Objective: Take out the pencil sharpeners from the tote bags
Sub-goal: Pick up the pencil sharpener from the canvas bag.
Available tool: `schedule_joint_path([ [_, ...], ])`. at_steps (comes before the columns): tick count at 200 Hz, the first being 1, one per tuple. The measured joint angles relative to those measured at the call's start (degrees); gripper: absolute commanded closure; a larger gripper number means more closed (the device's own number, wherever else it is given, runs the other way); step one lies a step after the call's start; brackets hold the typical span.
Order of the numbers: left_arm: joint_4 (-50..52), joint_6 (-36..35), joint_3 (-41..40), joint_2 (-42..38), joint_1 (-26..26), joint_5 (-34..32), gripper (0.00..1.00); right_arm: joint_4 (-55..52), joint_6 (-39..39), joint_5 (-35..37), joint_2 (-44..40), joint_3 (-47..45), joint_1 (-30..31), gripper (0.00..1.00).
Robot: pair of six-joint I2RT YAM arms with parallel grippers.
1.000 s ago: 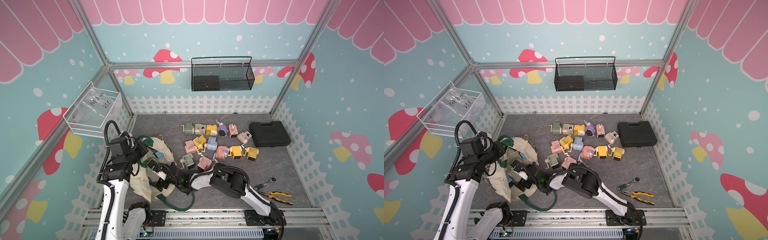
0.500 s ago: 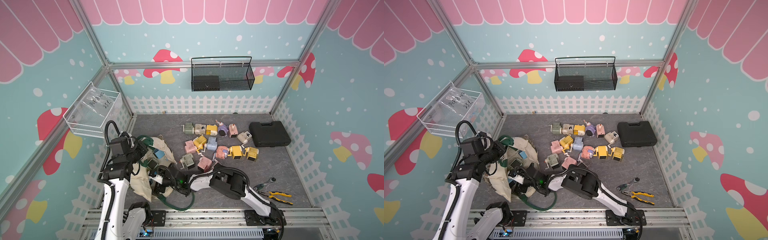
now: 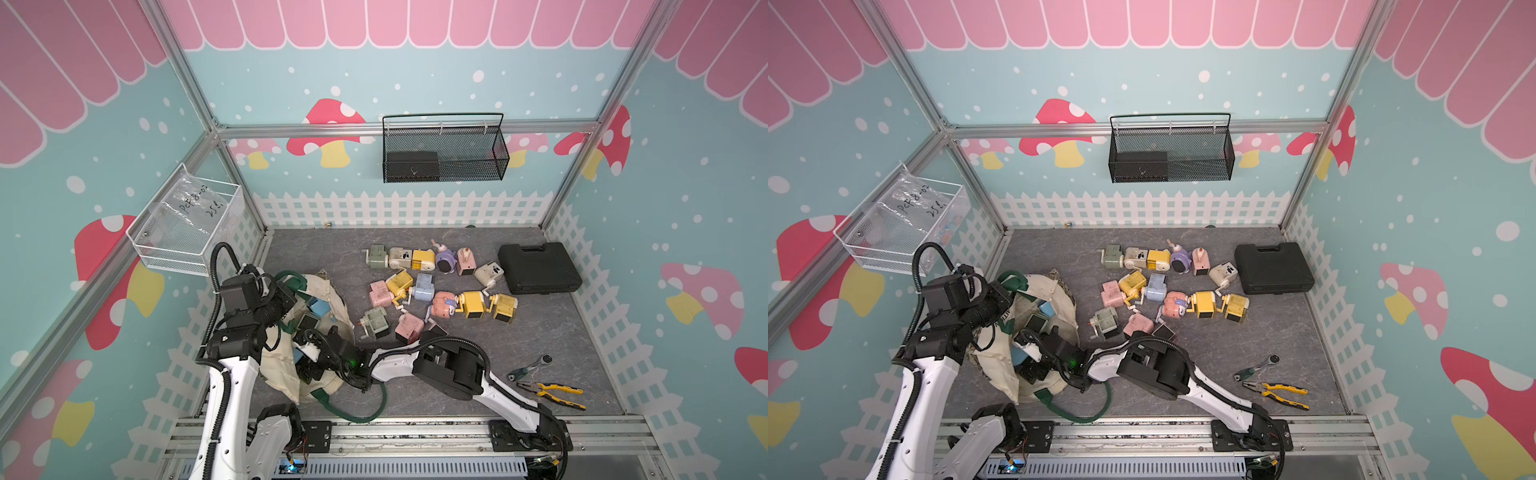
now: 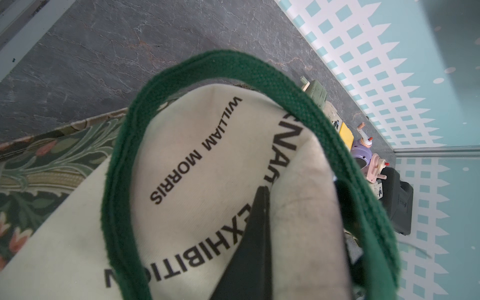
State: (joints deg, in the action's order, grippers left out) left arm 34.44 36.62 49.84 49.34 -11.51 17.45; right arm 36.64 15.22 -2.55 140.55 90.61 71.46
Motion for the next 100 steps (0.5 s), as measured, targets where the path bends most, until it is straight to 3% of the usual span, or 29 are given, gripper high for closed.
schedule_joint_path([
  [54,0.0,-0.9,-0.09,-0.07,0.0,0.33,1.0,0.59,1.81,7.19,-1.68,-5.79,-1.01,0.19],
  [100,0.0,-1.27,-0.11,-0.13,0.0,0.74,1.0,6.05,0.94,0.81,-3.91,-10.4,-3.61,0.13],
])
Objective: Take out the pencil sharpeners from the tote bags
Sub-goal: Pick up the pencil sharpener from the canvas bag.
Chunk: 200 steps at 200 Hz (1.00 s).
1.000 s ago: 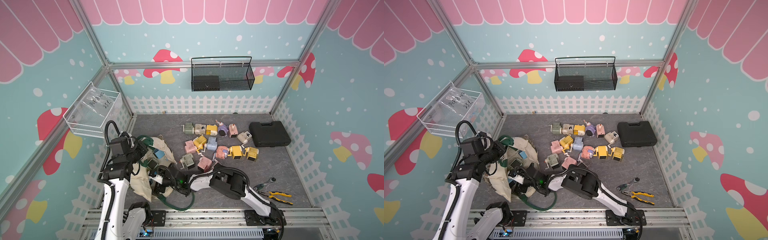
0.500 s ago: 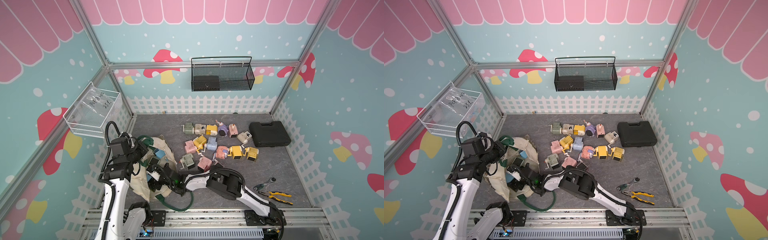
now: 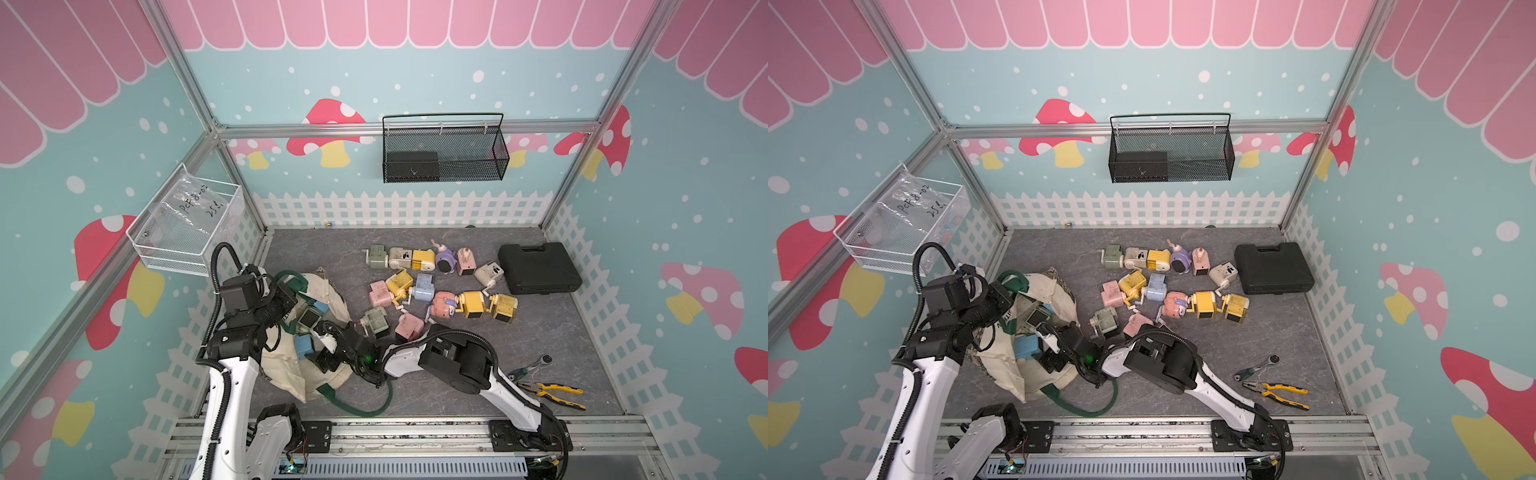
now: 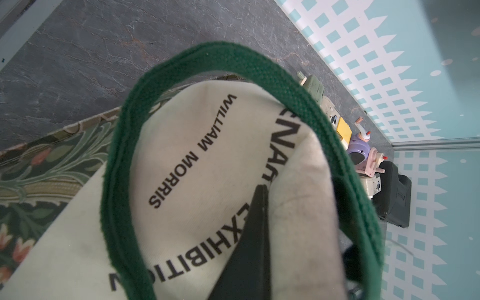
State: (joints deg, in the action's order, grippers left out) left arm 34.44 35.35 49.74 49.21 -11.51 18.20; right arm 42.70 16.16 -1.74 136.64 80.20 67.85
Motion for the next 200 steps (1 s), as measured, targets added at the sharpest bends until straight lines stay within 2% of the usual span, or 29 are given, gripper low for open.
schedule_joint_path([
  [38,0.0,-0.2,0.0,0.0,0.0,0.0,1.0,1.27,-2.56,-9.7,0.0,0.79,-0.46,0.08],
  [72,0.0,-0.46,0.0,0.02,0.0,0.0,1.0,1.84,-6.14,-14.49,0.0,1.77,-0.24,0.06],
  [138,0.0,-1.25,0.0,0.2,0.0,0.0,1.0,2.64,-12.98,-14.43,0.02,2.56,-0.26,0.03],
  [174,-0.2,-1.53,0.0,0.61,0.0,0.02,1.0,3.19,-14.86,-12.85,1.03,5.07,-0.26,0.0],
  [200,-0.2,-2.03,0.0,0.79,0.0,0.0,1.0,1.92,-15.56,-14.91,3.5,8.57,-0.37,0.01],
])
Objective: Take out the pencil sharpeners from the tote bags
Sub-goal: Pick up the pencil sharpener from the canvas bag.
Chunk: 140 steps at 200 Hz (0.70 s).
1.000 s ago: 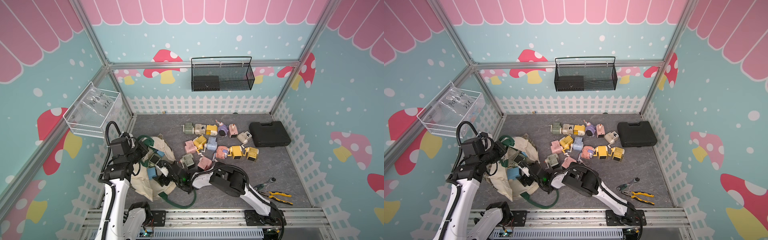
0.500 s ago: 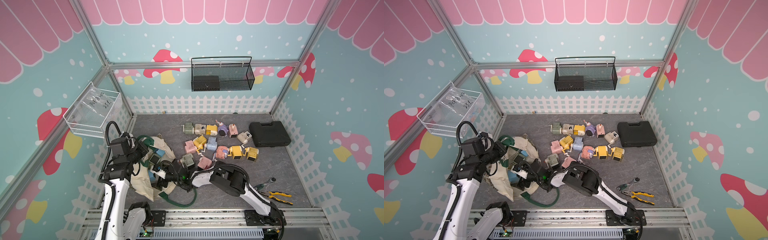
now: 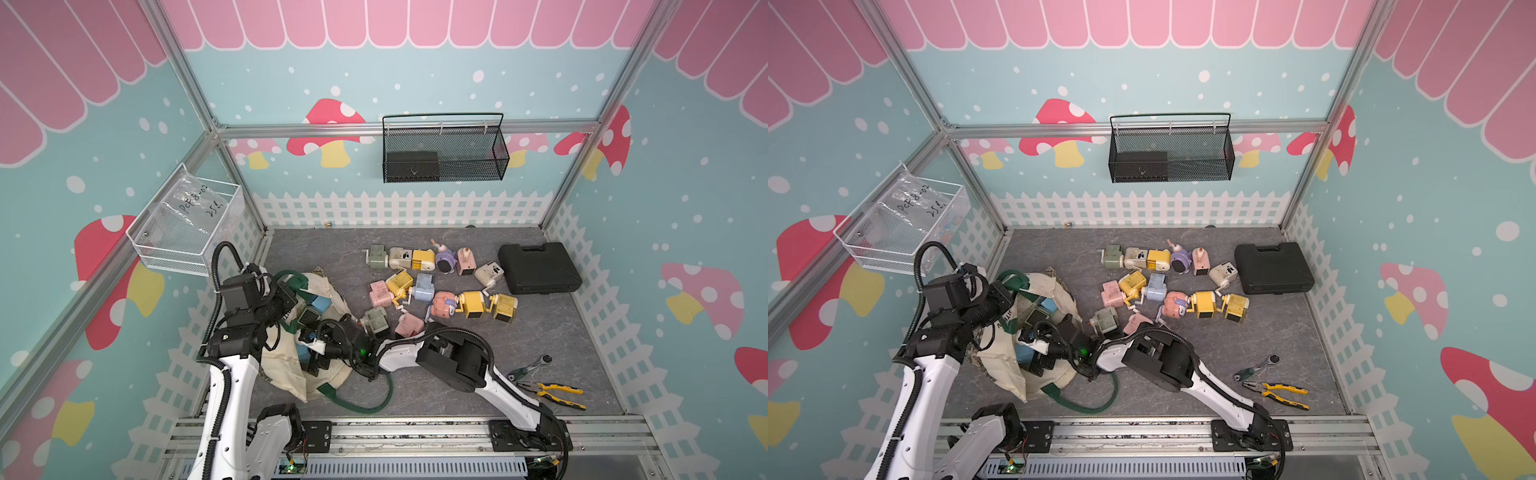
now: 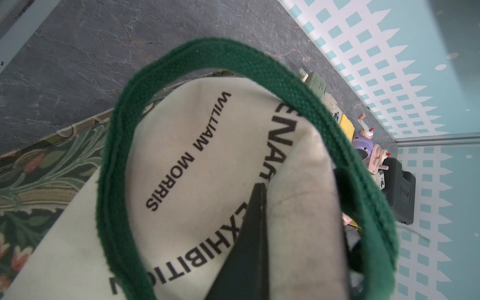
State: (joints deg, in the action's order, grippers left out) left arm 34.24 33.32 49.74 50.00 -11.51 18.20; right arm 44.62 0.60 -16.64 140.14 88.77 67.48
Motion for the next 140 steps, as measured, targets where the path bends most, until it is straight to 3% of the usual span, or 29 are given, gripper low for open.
schedule_joint_path([
  [39,0.02,-0.59,0.0,0.07,0.0,0.04,1.0,-3.1,-0.39,-3.45,3.28,3.89,-0.11,0.06],
  [106,0.04,-0.76,0.0,0.26,0.0,0.07,1.0,-4.42,-0.76,-5.42,3.69,4.04,-0.76,0.29],
  [140,0.11,-0.79,0.0,0.28,0.0,0.02,1.0,-4.55,-0.76,-5.7,3.69,4.04,-0.83,0.33],
])
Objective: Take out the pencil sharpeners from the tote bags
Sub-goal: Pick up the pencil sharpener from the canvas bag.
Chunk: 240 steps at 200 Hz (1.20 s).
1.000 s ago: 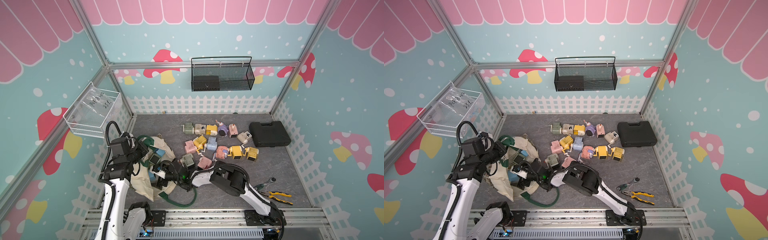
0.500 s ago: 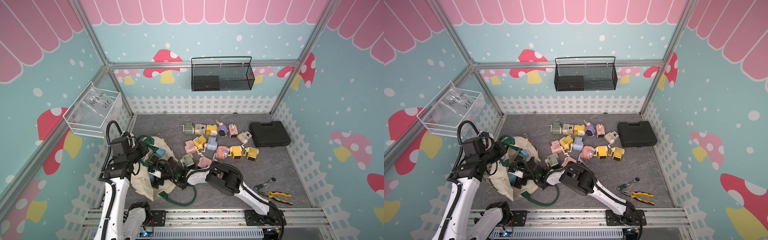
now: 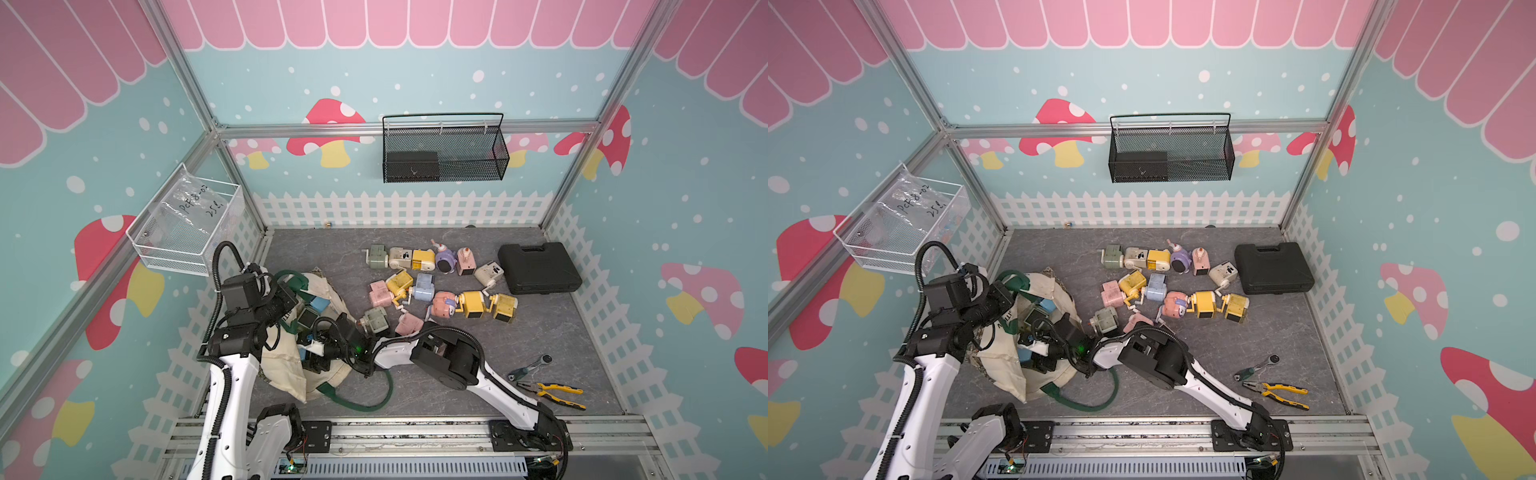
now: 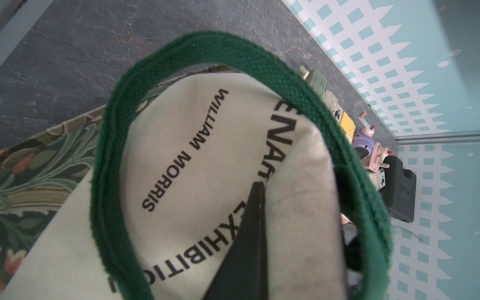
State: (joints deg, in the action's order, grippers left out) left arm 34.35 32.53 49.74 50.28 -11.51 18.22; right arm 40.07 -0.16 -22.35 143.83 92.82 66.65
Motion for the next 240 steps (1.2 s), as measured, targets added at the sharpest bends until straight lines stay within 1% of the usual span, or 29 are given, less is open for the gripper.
schedule_joint_path([
  [35,-0.02,-0.02,0.0,0.02,0.0,-0.02,1.0,0.2,0.61,0.22,-0.76,-1.22,-0.02,0.39],
  [102,-1.64,-0.85,-1.14,0.02,0.0,-0.22,1.0,-0.17,2.49,0.72,-8.81,-11.85,0.15,0.43],
  [160,-2.86,-1.88,-1.95,0.07,0.0,-0.46,1.0,-0.2,3.65,5.88,-18.27,-22.27,0.2,0.43],
  [196,-4.0,-2.82,-2.93,0.02,0.0,-0.22,1.0,0.0,5.01,8.44,-20.5,-26.23,0.2,0.44],
  [219,-4.28,-3.06,-3.39,-0.24,0.0,0.07,1.0,0.04,6.54,8.72,-20.5,-28.61,0.26,0.43],
  [225,-4.35,-3.08,-3.5,-0.28,0.0,0.17,1.0,0.52,6.82,8.7,-20.5,-29.29,0.31,0.4],
  [240,-4.83,-3.21,-3.98,-0.44,0.0,0.33,1.0,1.73,7.58,8.68,-20.68,-30.16,0.48,0.29],
])
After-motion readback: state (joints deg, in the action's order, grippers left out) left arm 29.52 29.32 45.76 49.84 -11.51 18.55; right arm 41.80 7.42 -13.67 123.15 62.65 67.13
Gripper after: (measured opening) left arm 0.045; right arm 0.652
